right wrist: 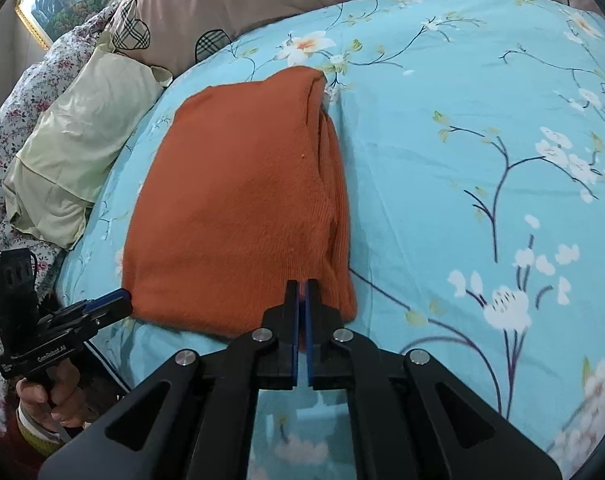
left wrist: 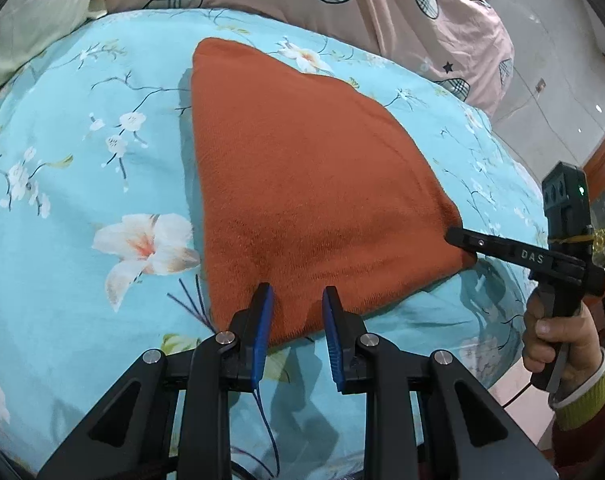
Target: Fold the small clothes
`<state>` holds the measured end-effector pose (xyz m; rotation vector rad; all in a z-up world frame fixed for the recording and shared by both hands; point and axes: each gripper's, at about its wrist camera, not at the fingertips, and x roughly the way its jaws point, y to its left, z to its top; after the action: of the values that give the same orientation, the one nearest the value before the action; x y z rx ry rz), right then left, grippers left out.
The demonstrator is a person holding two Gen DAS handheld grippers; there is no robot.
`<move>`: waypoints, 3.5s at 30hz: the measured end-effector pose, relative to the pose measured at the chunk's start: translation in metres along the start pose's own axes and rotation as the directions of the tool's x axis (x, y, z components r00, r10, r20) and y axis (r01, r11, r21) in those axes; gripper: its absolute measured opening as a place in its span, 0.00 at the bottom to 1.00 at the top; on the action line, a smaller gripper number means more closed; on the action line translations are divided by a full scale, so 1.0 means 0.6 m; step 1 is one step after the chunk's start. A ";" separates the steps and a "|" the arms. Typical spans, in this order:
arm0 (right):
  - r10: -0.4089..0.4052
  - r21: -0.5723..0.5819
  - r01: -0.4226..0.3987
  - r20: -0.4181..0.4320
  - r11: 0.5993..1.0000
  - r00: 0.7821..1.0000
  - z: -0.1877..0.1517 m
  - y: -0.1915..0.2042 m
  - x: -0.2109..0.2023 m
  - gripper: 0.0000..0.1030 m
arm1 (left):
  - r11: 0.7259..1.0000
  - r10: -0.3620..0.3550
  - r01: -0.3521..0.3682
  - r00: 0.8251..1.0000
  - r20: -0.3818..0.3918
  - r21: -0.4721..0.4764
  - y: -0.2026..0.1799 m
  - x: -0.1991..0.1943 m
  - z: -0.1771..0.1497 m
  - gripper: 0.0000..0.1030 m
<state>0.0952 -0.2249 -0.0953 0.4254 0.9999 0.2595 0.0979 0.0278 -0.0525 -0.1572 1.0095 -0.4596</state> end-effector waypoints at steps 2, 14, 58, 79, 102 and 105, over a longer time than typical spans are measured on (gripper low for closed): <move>-0.001 -0.010 0.001 0.021 1.000 1.000 0.005 0.009 -0.013 0.04 | 1.000 0.013 -0.013 1.000 -0.004 -0.008 -0.002 -0.009 -0.002 0.25; 0.026 0.004 -0.026 0.074 1.000 0.997 0.163 0.044 0.071 0.04 | 0.996 0.086 -0.085 0.994 0.072 -0.010 -0.009 -0.056 0.031 0.41; -0.050 -0.230 0.085 0.156 0.970 0.987 -0.103 0.134 -0.172 0.88 | 0.960 0.273 -0.275 0.961 0.044 0.047 -0.054 -0.140 -0.088 0.80; -0.094 -0.226 0.094 0.008 0.970 0.995 -0.120 0.124 -0.075 0.93 | 0.898 0.427 -0.428 0.904 0.031 0.104 -0.059 -0.121 -0.076 0.85; -0.095 -0.281 0.100 0.032 0.955 0.995 -0.037 0.130 -0.051 0.94 | 0.858 0.478 -0.486 0.874 0.088 0.166 -0.078 -0.096 -0.016 0.85; -0.093 -0.282 0.097 0.028 0.955 0.995 -0.034 0.131 -0.048 0.94 | 0.853 0.485 -0.495 0.869 0.098 0.168 -0.081 -0.094 -0.011 0.85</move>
<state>0.0614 -0.1620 -0.0471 0.1176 0.9489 0.3071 0.0528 0.0098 0.0038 0.2584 0.9073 -0.0775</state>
